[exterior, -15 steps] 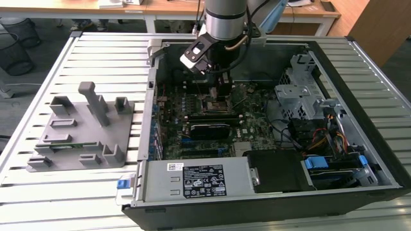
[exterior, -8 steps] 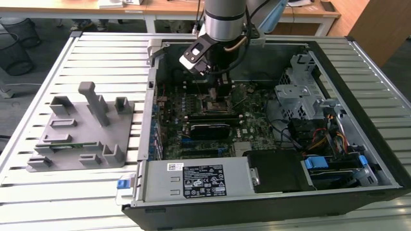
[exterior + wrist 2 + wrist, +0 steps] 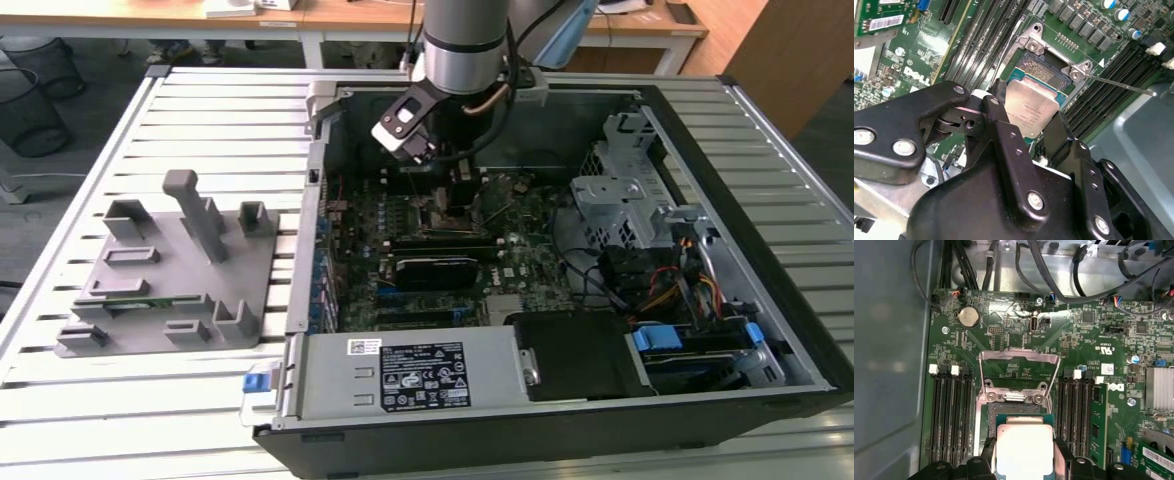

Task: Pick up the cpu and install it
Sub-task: 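Place the cpu into insertion slot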

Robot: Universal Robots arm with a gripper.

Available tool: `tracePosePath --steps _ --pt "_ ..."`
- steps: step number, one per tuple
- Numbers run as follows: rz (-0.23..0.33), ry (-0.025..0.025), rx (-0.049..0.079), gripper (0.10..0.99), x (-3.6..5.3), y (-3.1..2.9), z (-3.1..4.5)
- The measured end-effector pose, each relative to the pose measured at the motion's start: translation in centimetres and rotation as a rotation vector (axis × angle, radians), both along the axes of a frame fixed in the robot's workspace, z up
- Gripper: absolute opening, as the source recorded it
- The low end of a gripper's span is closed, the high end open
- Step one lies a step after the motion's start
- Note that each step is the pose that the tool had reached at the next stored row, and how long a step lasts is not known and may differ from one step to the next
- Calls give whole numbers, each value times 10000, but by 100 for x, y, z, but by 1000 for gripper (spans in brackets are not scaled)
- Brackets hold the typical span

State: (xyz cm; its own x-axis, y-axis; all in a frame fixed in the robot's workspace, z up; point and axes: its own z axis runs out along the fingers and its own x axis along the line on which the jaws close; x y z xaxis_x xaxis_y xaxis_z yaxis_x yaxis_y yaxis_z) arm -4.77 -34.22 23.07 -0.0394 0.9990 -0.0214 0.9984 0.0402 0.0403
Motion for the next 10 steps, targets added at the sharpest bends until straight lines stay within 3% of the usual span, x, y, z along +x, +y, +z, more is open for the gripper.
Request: tracePosePath --steps 10 --pt "-21 0 45 541 0 12 -161"
